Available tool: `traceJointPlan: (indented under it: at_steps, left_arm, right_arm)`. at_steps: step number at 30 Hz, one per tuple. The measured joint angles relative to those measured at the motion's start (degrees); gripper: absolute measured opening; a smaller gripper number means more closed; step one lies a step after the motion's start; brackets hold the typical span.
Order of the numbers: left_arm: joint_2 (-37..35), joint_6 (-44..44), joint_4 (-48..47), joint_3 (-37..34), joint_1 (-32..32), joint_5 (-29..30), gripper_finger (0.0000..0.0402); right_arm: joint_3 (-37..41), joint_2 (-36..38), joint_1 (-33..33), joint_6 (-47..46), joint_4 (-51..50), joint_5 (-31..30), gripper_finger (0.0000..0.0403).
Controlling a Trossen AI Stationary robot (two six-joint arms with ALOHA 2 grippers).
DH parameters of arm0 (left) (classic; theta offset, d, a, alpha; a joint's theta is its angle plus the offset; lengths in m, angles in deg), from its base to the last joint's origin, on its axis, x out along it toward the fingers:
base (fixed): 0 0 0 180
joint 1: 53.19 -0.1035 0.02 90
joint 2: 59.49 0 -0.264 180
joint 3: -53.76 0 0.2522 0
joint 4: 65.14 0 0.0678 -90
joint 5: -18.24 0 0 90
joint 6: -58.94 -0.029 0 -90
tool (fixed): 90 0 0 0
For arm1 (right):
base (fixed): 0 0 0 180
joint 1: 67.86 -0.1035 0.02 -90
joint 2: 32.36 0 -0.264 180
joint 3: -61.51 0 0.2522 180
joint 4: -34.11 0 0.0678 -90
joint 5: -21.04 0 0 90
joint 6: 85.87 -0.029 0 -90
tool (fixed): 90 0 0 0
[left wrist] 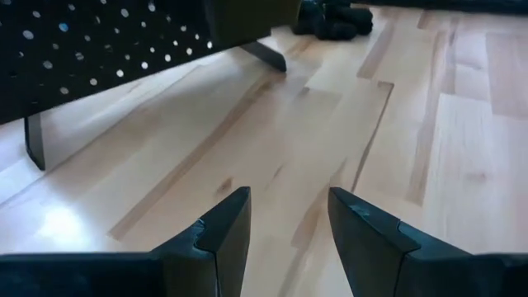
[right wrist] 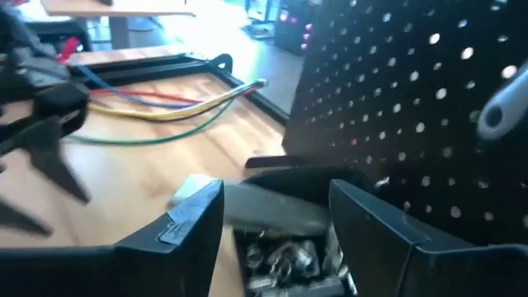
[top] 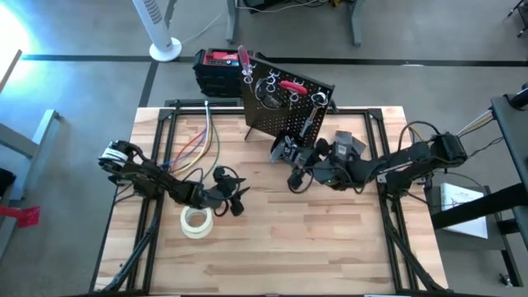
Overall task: Hang tools onto peg board
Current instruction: Put the socket into the black bin on the peg board
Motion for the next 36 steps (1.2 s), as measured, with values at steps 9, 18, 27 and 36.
traceJointPlan:
  at_steps: [9,18,27,36]
  left_arm:
    - [0.00,3.74,-5.91,-0.06,0.37,0.01,0.0153]
    - [0.00,3.79,-5.61,0.02,0.35,0.05,0.0153]
    - [0.00,4.03,-5.59,0.02,0.55,-0.23,0.0153]
    - [0.00,3.81,-5.26,0.02,0.50,-0.23,0.0153]
  right_arm:
    - [0.66,9.09,-6.04,-9.93,-23.98,-9.19,0.0178]
    - [5.16,18.06,-1.87,-17.17,-32.25,-8.96,0.0124]
    - [16.40,20.55,3.08,-20.87,-21.75,3.20,0.0053]
    - [24.94,17.58,8.46,-20.71,-0.99,12.73,0.0003]
